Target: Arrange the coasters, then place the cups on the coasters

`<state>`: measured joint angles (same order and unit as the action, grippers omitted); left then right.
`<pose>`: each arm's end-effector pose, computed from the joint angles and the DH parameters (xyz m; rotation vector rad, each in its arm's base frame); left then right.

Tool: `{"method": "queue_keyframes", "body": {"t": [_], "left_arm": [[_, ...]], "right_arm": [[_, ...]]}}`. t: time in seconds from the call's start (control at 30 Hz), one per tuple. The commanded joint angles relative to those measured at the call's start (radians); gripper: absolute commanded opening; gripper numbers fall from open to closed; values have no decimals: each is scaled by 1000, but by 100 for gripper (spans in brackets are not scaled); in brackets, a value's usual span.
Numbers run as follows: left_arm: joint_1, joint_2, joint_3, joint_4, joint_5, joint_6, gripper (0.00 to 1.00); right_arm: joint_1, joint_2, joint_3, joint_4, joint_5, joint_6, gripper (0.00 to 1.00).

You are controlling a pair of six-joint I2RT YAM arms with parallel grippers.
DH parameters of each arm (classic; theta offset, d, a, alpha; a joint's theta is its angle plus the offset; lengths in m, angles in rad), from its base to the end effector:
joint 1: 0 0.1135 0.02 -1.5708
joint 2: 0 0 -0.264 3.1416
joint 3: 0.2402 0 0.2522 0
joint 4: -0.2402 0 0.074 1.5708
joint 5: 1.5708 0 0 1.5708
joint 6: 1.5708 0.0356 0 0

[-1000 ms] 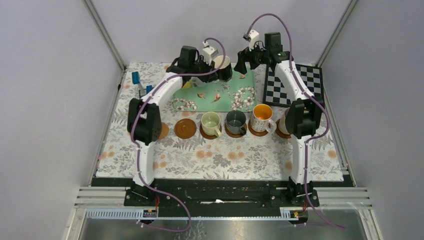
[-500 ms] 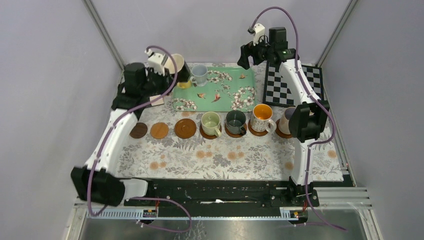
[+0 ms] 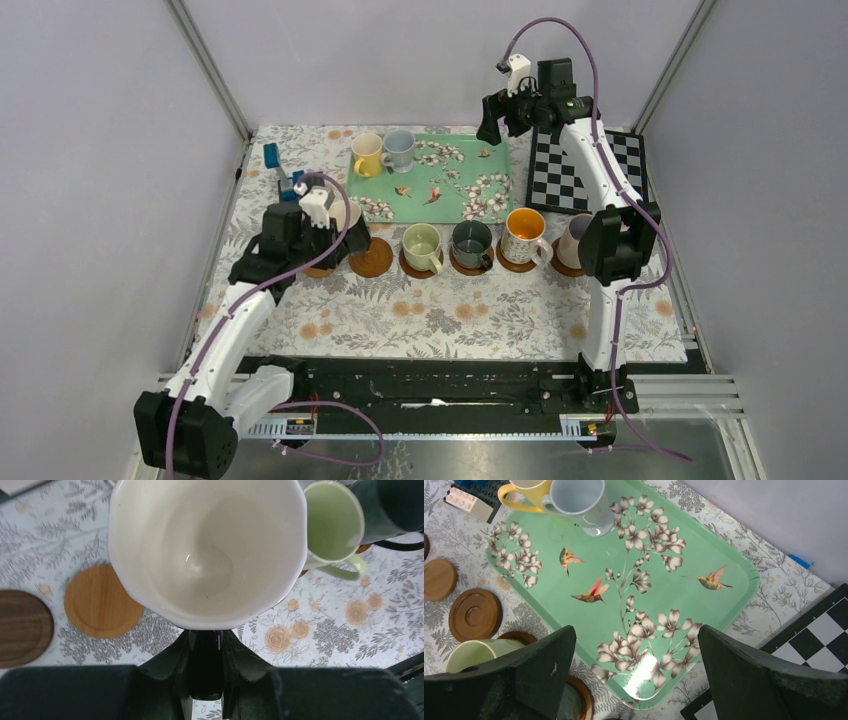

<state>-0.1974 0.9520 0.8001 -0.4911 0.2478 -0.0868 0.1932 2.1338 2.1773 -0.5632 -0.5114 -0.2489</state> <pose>0.1992 -0.0488 0.2857 0.2609 2.2094 -0.4311 0.4817 0.1120 0.3552 -0.7460 1.9148 0.4981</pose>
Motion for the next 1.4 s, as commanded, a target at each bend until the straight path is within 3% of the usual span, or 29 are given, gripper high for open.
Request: {"method": "queue_keyframes", "body": {"t": [0.0,0.23,0.63,1.37], "left_arm": [[-28,-33,-35,177,-44,-72,0],[-81,-19,-134,287,-132,-68,0],[-106,84,-211,511,-134,20,0],[-124,160,-249,532,-127,67,3]], "right_arm": [[-5,-63,19,-50,5,14,100],[-4,-75,-5,-73,3,17,100],[-4,-86,-43,-85,21,-7,100],[-5,-90,-63,-85,35,-16,100]]}}
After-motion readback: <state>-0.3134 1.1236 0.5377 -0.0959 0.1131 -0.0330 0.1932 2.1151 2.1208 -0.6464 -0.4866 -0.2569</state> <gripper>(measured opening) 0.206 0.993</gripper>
